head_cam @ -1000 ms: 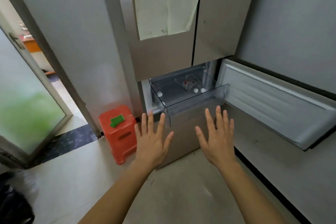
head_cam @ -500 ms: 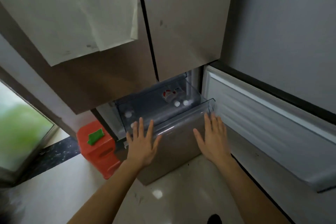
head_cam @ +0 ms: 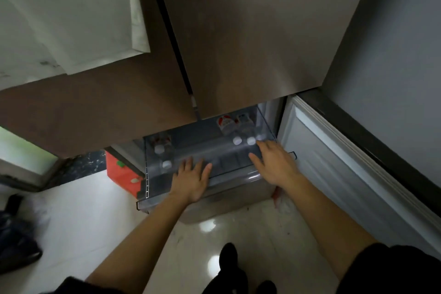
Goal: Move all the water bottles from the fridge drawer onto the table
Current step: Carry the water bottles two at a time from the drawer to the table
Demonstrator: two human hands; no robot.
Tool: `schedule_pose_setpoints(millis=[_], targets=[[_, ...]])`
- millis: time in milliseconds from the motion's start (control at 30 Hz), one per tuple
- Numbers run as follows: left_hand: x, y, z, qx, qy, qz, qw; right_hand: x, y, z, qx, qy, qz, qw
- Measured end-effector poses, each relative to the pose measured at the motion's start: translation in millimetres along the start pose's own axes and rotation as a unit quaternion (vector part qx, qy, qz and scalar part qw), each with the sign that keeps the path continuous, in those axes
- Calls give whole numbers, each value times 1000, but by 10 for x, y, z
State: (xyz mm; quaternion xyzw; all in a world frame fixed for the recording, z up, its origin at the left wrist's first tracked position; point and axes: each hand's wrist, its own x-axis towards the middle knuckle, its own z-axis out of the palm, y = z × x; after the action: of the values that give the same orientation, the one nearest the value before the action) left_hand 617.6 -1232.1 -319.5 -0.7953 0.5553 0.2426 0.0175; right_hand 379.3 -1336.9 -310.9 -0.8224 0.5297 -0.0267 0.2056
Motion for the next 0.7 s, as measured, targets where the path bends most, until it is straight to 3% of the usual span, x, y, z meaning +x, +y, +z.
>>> schedule_pose_setpoints(millis=[167,333,600,700], targets=[[524,130,-57,-25,-114,48,992,555,52,30,30,-118,47,991],[1034,330,-50,39,-105,118,987,972,140,175,38,-241,71,967],[1627,717,55,89,-142,133,977,1217,197,440,35,-232,70,970],[1634,705,72,97,-123,118,981,1255,208,470,37,-245,80,965]])
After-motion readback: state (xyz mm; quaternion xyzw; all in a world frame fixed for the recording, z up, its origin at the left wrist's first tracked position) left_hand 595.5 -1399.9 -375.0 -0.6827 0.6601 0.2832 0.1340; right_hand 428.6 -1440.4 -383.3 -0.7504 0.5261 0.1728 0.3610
